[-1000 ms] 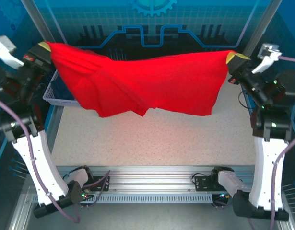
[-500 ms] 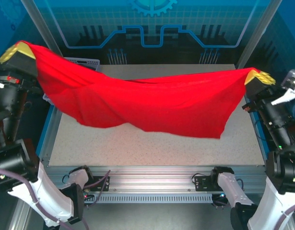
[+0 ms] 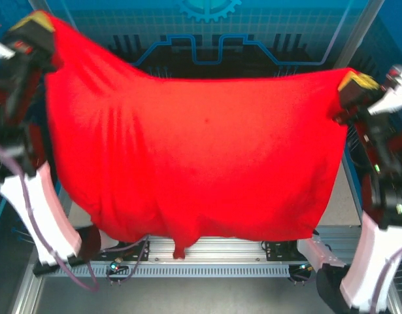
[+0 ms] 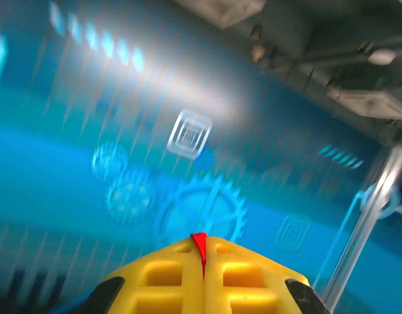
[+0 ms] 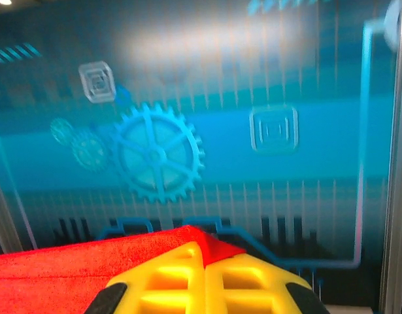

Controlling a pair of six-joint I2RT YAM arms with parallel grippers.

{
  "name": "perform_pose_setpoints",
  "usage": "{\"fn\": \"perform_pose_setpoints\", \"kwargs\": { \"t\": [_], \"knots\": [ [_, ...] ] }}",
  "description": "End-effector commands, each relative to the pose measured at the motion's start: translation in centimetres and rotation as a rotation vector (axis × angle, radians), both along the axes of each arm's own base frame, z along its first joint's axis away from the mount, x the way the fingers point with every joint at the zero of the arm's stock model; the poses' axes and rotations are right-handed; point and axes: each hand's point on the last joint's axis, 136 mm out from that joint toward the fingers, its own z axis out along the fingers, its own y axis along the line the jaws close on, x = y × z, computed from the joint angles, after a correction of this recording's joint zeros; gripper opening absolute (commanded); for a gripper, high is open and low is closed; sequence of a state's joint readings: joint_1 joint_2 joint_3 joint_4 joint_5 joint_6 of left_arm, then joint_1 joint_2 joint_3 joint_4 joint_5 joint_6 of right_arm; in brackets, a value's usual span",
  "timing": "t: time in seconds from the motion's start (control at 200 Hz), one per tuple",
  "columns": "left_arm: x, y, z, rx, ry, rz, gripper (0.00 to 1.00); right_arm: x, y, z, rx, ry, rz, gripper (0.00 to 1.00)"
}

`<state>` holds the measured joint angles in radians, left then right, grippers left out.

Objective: Fold the inside-out t-shirt

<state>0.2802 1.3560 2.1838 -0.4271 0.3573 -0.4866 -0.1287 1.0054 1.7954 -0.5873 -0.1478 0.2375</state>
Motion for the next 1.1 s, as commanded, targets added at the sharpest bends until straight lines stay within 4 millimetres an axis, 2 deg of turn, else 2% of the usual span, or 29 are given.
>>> {"fn": "perform_pose_setpoints", "kwargs": {
  "t": [0.0,0.085,0.19,0.215,0.245,0.275,0.315,0.375,0.4,0.435,0.515,0.625,0.695,0.75,0.815,0.86,0.965,1.095],
  "knots": [
    [12.6,1.1,-10.7,0.033,0.255,0.039,0.00,9.7,-2.1,-7.5,-0.015,0.192,-0.092,0.00],
    [20.5,1.2,-19.5,0.026,0.416,0.033,0.00,16.5,-2.7,-13.9,-0.081,0.306,-0.155,0.00],
    [28.3,-0.7,-29.3,0.046,0.588,-0.021,0.00,25.1,-3.6,-22.7,-0.115,0.449,-0.195,0.00],
    [29.8,-1.0,-31.3,0.054,0.620,-0.022,0.00,27.0,-3.8,-24.6,-0.121,0.477,-0.207,0.03],
    [31.7,-1.4,-33.9,0.058,0.665,-0.032,0.10,29.1,-4.1,-26.8,-0.131,0.510,-0.222,0.11],
    [33.3,-1.7,-35.4,0.050,0.686,-0.044,0.21,31.1,-4.2,-29.0,-0.131,0.555,-0.222,0.22],
    [35.0,-1.9,-37.8,0.031,0.723,-0.055,0.28,33.4,-4.4,-31.7,-0.154,0.606,-0.229,0.33],
    [36.7,-2.2,-39.3,-0.007,0.736,-0.075,0.44,35.3,-4.3,-33.8,-0.204,0.673,-0.237,0.40],
    [37.0,-2.2,-39.7,-0.021,0.741,-0.076,0.50,35.7,-4.2,-34.1,-0.224,0.689,-0.246,0.42],
    [37.1,-2.3,-39.9,-0.035,0.744,-0.080,0.53,35.8,-3.6,-34.5,-0.237,0.719,-0.223,0.42],
    [36.4,-2.8,-40.1,-0.078,0.782,-0.096,0.58,34.5,-1.8,-35.3,-0.203,0.798,-0.144,0.44],
    [33.4,-4.4,-40.1,-0.135,0.827,-0.117,0.61,29.5,2.2,-38.5,-0.136,0.939,-0.019,0.45],
    [30.3,-5.9,-39.2,-0.180,0.809,-0.147,0.61,25.7,5.7,-40.9,-0.096,0.999,0.080,0.45],
    [27.6,-7.1,-39.7,-0.219,0.816,-0.160,0.62,22.7,8.4,-43.0,-0.075,1.057,0.154,0.45],
    [24.4,-8.5,-41.3,-0.258,0.833,-0.186,0.62,20.0,10.3,-45.3,-0.072,1.126,0.196,0.45],
    [22.1,-9.3,-42.5,-0.270,0.851,-0.196,0.63,18.7,10.9,-46.7,-0.047,1.172,0.220,0.45],
    [17.9,-10.3,-46.5,-0.261,0.923,-0.198,0.65,18.3,12.0,-49.1,0.015,1.231,0.285,0.46],
    [14.8,-10.2,-51.5,-0.205,1.032,-0.193,0.67,20.6,13.7,-50.5,0.032,1.254,0.330,0.46]
  ]
}}
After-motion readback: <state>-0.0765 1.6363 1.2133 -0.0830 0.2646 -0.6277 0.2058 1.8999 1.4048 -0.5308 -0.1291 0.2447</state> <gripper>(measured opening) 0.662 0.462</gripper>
